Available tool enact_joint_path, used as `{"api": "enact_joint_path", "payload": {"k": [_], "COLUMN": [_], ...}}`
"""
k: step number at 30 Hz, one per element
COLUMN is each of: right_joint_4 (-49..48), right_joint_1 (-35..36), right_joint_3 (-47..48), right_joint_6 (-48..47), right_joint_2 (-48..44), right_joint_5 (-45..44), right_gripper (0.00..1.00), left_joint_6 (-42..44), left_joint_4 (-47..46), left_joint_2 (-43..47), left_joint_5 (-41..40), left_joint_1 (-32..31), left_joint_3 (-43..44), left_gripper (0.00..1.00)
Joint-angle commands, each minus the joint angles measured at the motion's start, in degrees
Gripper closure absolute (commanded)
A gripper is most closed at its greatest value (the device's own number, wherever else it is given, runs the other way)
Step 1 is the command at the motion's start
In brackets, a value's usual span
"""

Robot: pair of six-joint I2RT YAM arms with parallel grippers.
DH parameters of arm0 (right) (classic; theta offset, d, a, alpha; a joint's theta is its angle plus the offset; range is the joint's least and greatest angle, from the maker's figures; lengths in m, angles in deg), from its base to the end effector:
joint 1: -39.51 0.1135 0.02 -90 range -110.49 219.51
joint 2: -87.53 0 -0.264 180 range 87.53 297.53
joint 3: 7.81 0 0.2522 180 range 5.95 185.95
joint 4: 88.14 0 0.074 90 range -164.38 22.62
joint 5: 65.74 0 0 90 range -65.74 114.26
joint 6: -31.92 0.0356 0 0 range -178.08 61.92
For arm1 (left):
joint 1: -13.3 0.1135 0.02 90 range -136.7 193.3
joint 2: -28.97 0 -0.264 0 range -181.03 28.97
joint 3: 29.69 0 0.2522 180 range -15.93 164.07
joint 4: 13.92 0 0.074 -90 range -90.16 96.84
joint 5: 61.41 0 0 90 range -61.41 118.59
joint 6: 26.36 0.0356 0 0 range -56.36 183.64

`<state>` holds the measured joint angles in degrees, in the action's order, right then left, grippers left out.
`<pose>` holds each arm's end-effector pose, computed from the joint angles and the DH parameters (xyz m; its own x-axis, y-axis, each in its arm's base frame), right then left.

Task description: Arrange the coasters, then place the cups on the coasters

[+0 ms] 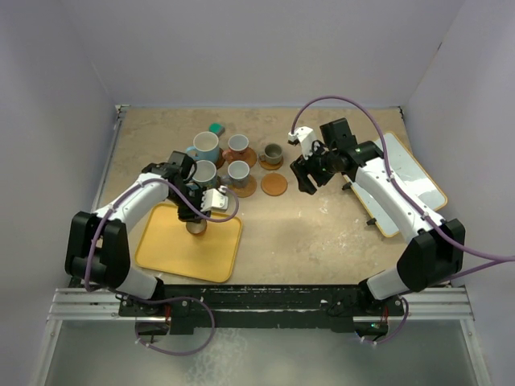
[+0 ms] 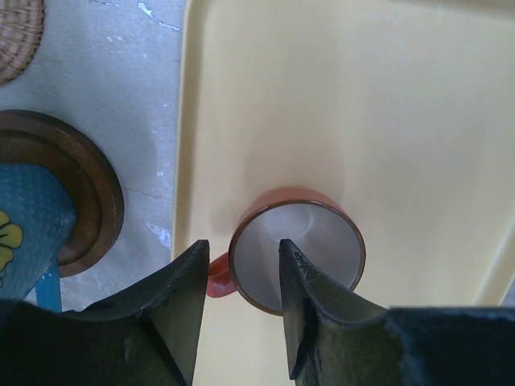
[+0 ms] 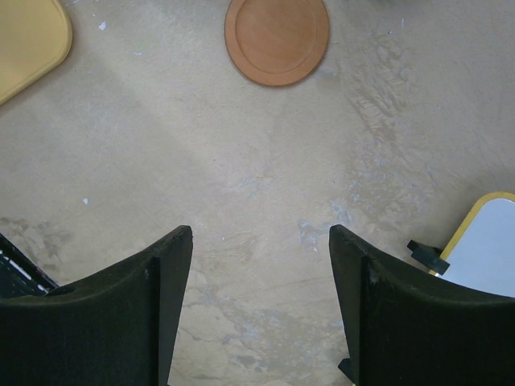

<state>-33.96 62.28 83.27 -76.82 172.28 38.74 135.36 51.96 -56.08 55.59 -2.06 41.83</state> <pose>0.2910 0.1318 0.3238 -0.4773 -0.5377 -0.6951 -0.7210 0.6918 -0.0400 0.2482 -0.0849 0.2136 0.0032 0.8765 -0.4814 0.9993 0.0153 0.0345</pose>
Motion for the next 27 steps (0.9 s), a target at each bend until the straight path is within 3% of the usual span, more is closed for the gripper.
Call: {"api": "enact_joint_path", "payload": {"k": [1, 6, 13, 20, 27], "right_joint_4": [1.0, 1.3, 1.4, 1.0, -2.0], "right_joint_1": [0.0, 0.0, 0.0, 0.0, 0.0], "right_joint_3": [0.6, 0.8, 0.9, 0.9, -0.5], "right_joint_6": [-1.1, -1.3, -1.2, -0.7, 1.6], "right_joint_2": [0.4, 0.7, 0.6, 0.0, -2.9], "right_joint_5": [0.6, 0.7, 0.9, 1.1, 2.9], "right_gripper": [0.28, 0.29, 0.29, 0.28, 0.29], "left_joint_6": [3.3, 3.7, 1.6, -4.8, -19.6], "left_joint_4": [0.4, 0.5, 0.2, 0.0, -5.8], "left_joint_2": [-1.9, -3.2, -2.6, 3.4, 11.7], "left_joint_5": [2.8, 2.9, 3.6, 6.0, 10.5], "left_joint_1": [-0.5, -0.7, -1.3, -1.5, -2.3], "left_joint_3": [1.2, 0.5, 0.2, -0.7, 0.5], "left_gripper": [0.66, 0.75, 0.97, 0.97, 0.97]}}
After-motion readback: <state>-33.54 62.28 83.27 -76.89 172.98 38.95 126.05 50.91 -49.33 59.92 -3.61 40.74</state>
